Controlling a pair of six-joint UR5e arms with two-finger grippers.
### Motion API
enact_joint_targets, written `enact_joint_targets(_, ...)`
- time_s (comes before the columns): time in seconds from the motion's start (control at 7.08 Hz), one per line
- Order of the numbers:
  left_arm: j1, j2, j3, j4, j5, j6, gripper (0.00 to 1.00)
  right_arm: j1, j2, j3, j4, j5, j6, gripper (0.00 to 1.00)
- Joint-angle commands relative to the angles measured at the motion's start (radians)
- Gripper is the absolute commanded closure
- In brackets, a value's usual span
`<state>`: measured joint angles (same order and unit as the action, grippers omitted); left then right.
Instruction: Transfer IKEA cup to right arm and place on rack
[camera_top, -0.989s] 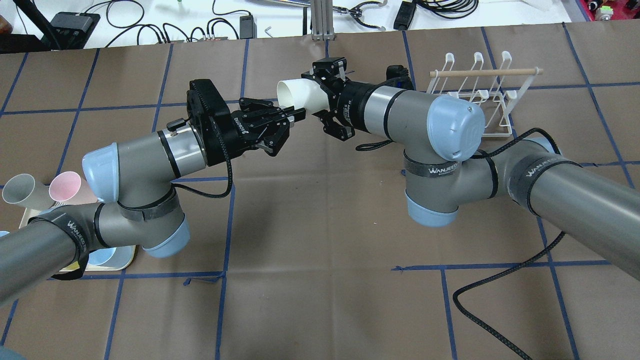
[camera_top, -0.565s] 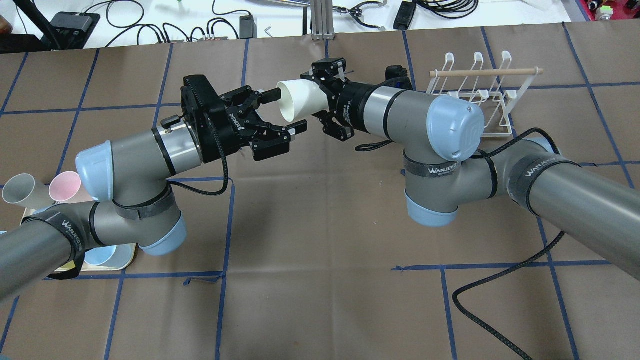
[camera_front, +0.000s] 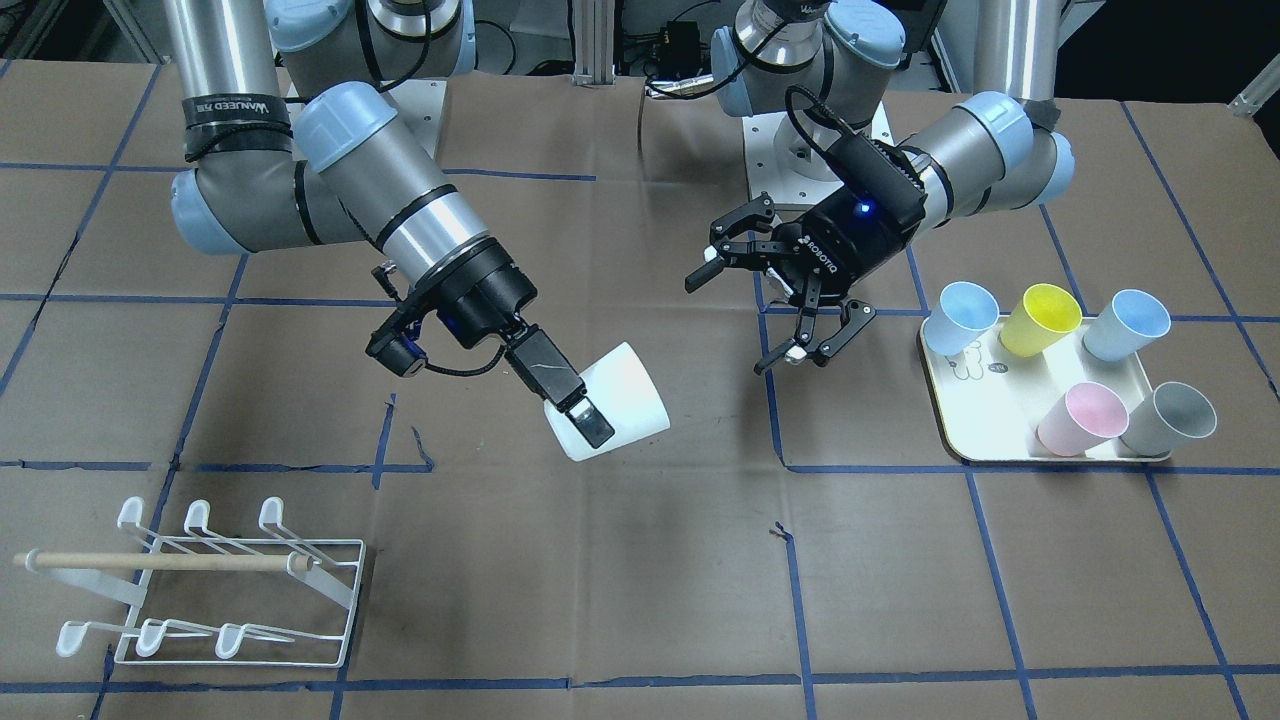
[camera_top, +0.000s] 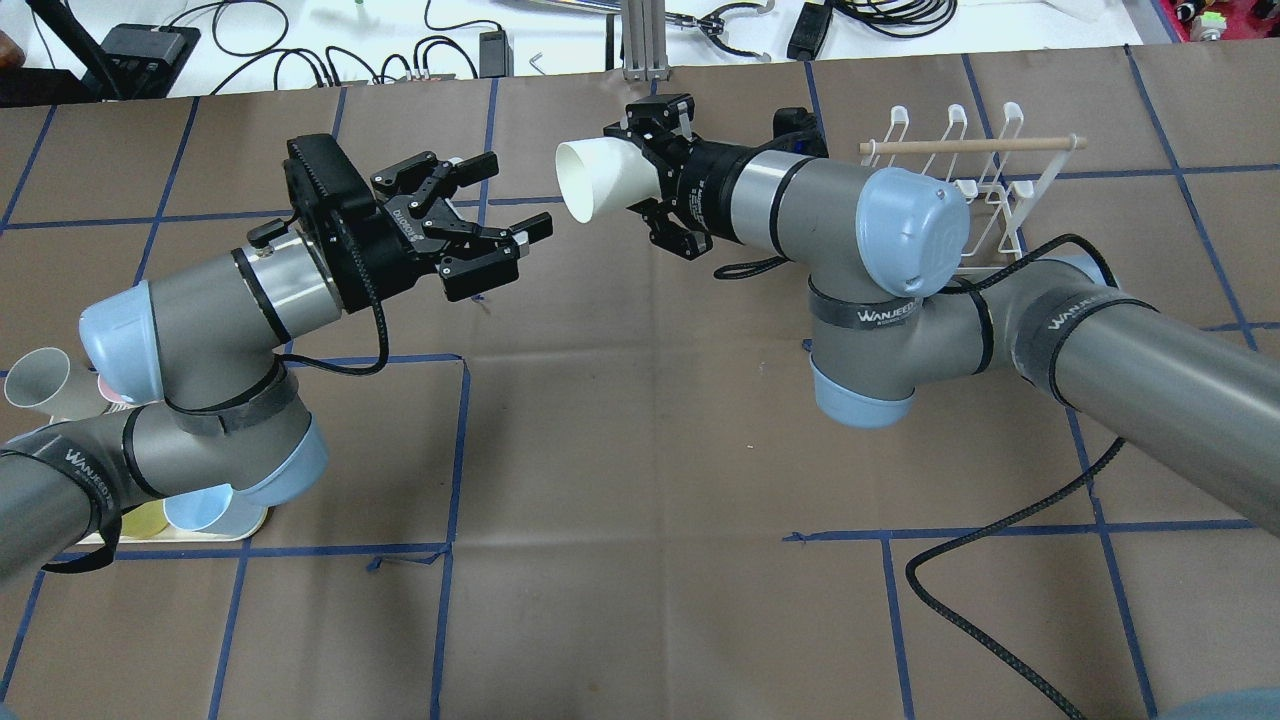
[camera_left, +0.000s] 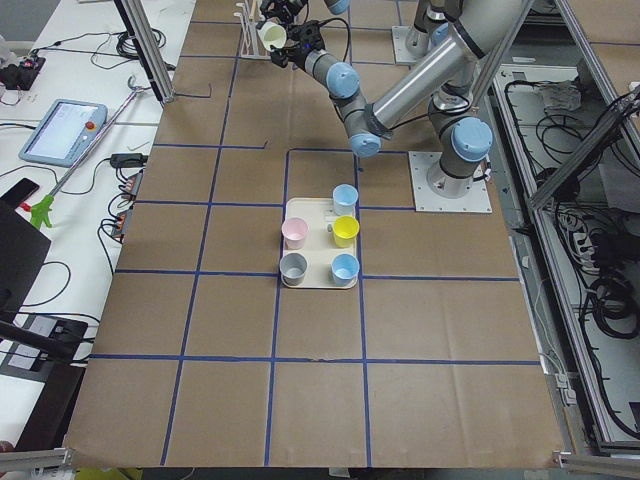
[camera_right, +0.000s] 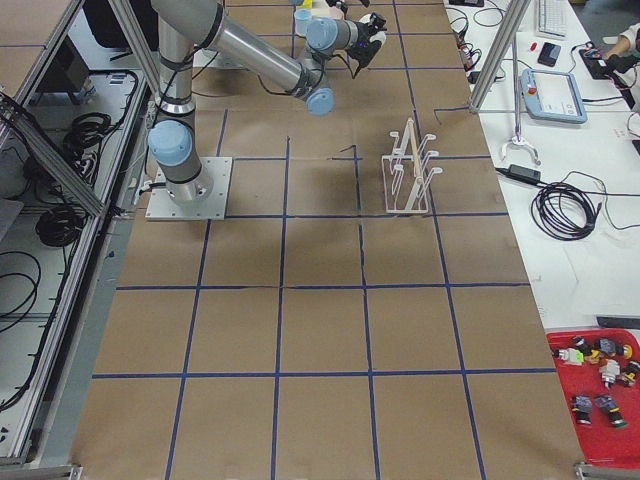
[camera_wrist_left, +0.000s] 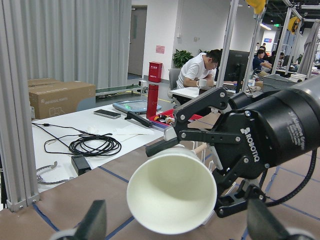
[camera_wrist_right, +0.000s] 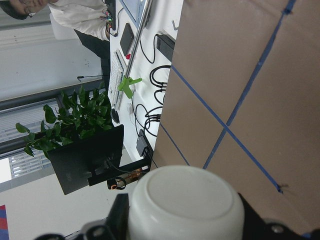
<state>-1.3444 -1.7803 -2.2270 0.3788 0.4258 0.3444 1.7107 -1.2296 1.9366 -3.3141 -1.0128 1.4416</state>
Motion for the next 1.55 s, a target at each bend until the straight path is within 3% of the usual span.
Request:
enact_joint_targets(0.0, 0.01, -0.025, 0.082, -0.067, 0.02, -0.002, 0.01, -0.104, -0.002, -0.022, 0.004, -0.012, -0.291, 0.86)
enact_joint_targets(0.42, -0.007, -0.008, 0.306, -0.486, 0.395, -0.004, 0.01, -0.207, -0.024, -0.022, 0.011, -0.02, -0.968, 0.89)
enact_joint_targets(0.71, -0.073, 0.022, 0.415, -0.755, 0.653, -0.138, 0.01, -0.238, -0.013, -0.024, 0.011, -0.12, -1.377, 0.89)
enact_joint_targets(0.99, -0.172, 0.094, 0.508, -1.231, 0.935, -0.195, 0.01, -0.269, 0.031, -0.063, 0.008, -0.17, -1.583, 0.89)
enact_joint_targets(1.13, -0.199, 0.125, 0.552, -1.438, 1.014, -0.25, 0.01, -0.269, 0.062, -0.095, -0.001, -0.17, -1.654, 0.89)
enact_joint_targets(1.41, -0.206, 0.206, 0.621, -1.821, 1.074, -0.293, 0.01, -0.273, 0.102, -0.108, -0.01, -0.168, -1.702, 0.89)
